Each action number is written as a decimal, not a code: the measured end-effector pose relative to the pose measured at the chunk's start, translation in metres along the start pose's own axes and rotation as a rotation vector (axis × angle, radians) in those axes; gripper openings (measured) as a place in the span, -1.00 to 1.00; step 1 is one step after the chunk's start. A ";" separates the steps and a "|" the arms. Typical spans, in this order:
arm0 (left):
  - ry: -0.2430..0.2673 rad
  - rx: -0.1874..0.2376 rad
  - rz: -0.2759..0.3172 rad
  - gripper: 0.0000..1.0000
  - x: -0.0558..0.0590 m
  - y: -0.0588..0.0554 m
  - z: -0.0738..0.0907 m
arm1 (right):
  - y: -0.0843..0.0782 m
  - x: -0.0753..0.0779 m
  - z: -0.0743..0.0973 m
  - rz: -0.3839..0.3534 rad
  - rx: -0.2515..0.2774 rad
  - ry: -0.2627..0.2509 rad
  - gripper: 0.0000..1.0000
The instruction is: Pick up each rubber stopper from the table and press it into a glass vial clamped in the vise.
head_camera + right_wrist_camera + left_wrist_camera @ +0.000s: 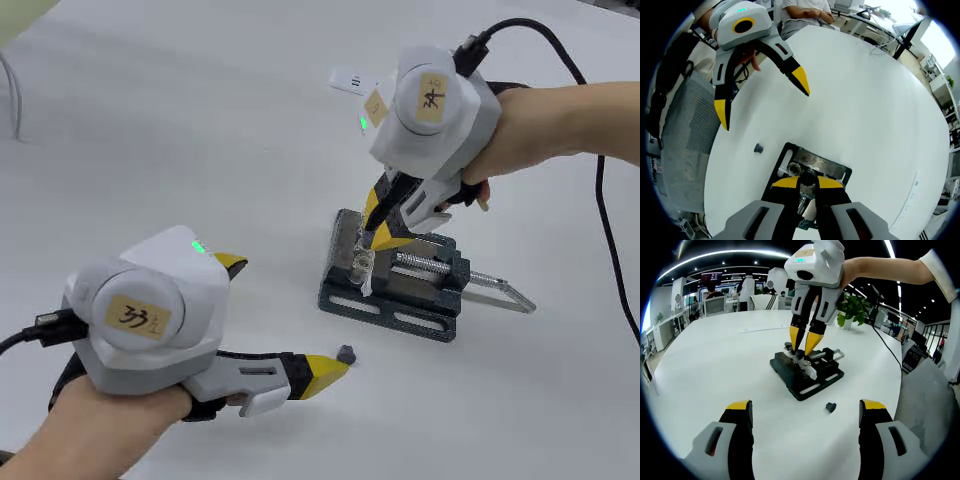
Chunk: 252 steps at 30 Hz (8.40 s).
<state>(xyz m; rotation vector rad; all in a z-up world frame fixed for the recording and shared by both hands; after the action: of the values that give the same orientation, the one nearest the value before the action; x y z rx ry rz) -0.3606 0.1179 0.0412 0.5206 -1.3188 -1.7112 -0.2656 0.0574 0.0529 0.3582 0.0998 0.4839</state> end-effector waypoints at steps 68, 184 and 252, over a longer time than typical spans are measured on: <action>-0.021 -0.006 0.024 0.69 0.005 -0.006 -0.001 | 0.001 0.002 -0.001 0.067 0.012 -0.006 -0.83; 0.041 0.038 0.075 0.67 -0.024 0.001 -0.002 | 0.001 0.002 -0.004 -0.180 -0.006 0.070 -1.00; 0.018 0.062 -0.032 0.69 -0.014 0.034 0.013 | -0.003 -0.032 0.011 -0.200 0.208 -0.189 -0.24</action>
<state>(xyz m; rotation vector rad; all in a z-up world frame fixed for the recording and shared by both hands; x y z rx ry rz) -0.3503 0.1352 0.0746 0.5944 -1.3609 -1.6921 -0.2903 0.0360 0.0626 0.5903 0.0015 0.2403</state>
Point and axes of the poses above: the centre of the closed fingertips' face, and the gripper's own axes: z roughly backward along the fingers, x roughly to its right, y roughly out of its top, the point moved 2 cm from there along z, roughly backward along the fingers, and after that the axes turned 8 degrees about x, right-handed, at the moved point
